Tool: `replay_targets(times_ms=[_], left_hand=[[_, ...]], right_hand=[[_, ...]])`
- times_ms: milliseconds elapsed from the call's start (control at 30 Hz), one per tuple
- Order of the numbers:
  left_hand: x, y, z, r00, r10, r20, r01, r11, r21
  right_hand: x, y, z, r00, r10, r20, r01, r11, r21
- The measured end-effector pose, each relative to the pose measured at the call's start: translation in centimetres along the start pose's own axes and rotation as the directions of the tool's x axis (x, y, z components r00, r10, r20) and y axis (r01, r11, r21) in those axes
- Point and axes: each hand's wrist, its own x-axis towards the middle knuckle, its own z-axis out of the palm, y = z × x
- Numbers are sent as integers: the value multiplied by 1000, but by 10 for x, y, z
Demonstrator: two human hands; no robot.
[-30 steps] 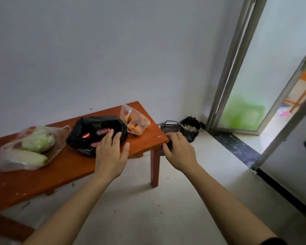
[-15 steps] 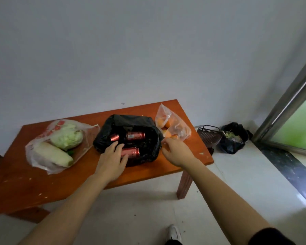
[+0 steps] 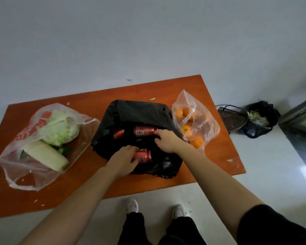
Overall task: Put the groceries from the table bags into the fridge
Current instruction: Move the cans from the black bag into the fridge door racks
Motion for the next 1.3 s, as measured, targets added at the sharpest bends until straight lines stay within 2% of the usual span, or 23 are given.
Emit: replay_targets(times_ms=[133, 267, 333, 433, 600, 800, 900, 1033, 1167, 1300], left_hand=[[43, -19, 11, 988, 83, 129, -90, 995, 47], [68, -39, 25, 958, 184, 222, -221, 963, 155], [75, -51, 28, 947, 199, 254, -246, 954, 171], [78, -70, 29, 943, 173, 285, -218, 967, 135], [74, -83, 32, 969, 121, 214, -100, 989, -105], [60, -83, 19, 987, 60, 152, -22, 971, -237], [49, -82, 4, 993, -8, 122, 49, 940, -337], [33, -79, -20, 998, -62, 26, 67, 866, -495], [20, -78, -43, 992, -108, -72, 39, 775, -631], [11, -72, -61, 973, -148, -178, -25, 697, -717]], right_hand=[[28, 4, 15, 988, 156, 2, -156, 987, 50], [50, -2, 27, 969, 226, -100, -218, 972, 87], [63, -3, 34, 961, 244, -131, -239, 970, 51], [80, -5, 43, 954, 286, -95, -291, 956, -42], [92, -1, 52, 925, 346, -160, -364, 926, -100], [85, 3, 52, 931, 339, -137, -349, 936, -54], [75, -6, 42, 941, 315, -120, -317, 948, 4], [56, -28, 23, 931, 288, -223, -268, 957, 113], [25, -54, 14, 877, 346, -333, -284, 933, 222], [-12, -71, 28, 767, 400, -502, -158, 876, 456]])
